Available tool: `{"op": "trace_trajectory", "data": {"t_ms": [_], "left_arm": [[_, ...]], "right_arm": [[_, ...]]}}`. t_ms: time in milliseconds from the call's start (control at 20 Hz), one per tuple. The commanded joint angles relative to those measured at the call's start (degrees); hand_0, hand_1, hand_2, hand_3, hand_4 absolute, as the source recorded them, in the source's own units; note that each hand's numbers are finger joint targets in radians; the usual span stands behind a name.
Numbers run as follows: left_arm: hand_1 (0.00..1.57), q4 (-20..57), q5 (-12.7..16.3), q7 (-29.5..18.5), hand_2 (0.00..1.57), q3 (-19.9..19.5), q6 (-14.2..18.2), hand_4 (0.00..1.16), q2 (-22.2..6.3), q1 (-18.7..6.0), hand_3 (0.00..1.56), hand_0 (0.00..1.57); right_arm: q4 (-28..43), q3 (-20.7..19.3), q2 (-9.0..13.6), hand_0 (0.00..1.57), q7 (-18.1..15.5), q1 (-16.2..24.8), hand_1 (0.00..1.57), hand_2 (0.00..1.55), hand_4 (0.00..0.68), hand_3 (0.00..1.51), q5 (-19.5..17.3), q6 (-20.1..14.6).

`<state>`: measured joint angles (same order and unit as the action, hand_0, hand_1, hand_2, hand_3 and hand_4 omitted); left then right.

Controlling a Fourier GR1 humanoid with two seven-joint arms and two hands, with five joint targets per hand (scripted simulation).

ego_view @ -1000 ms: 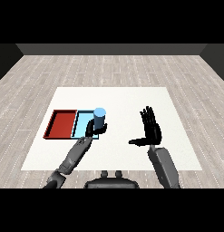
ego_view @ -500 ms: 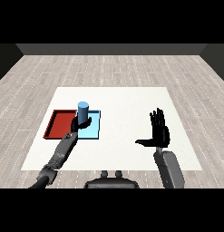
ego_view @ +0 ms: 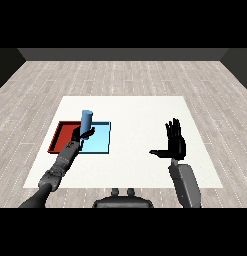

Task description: Pick the blue can and put it in the blue box

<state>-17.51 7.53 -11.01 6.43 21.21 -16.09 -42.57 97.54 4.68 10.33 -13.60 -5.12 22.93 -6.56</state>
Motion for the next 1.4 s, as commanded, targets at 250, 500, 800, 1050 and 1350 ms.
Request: {"op": "trace_trajectory", "data": {"t_ms": [250,500,800,1050,1350], "left_arm": [[1.38,14.00,-6.32,5.10,1.30,3.46,3.43,0.88,4.95,-3.38,1.00,1.38],[1.54,15.78,-5.32,5.52,1.42,2.01,-1.13,0.84,6.04,-1.03,0.34,1.54],[0.32,17.22,-6.76,7.11,0.38,2.61,-2.78,0.77,5.57,-1.37,0.47,0.32],[0.00,15.45,-6.97,6.82,0.00,1.80,5.91,0.00,5.57,-2.49,0.00,0.00],[0.00,5.12,-0.61,-7.61,0.00,-5.48,19.26,0.00,6.28,-1.82,0.00,0.00]], "right_arm": [[-10.49,-2.09,-1.23,0.00,-4.69,-2.05,0.00,0.00,0.000,0.00,-0.42,2.50],[-6.80,-2.92,-0.96,0.00,-2.70,-1.51,0.00,0.00,0.000,0.00,1.69,3.19],[-6.00,-2.29,-1.28,0.00,-2.91,-0.71,0.00,0.00,0.000,0.00,0.61,3.18],[-2.30,-3.04,-1.65,0.00,-2.56,2.57,0.00,0.00,0.000,0.00,3.25,5.14],[-6.39,-3.04,-2.55,0.00,-5.09,0.70,0.00,0.00,0.000,0.00,2.83,6.38]]}}
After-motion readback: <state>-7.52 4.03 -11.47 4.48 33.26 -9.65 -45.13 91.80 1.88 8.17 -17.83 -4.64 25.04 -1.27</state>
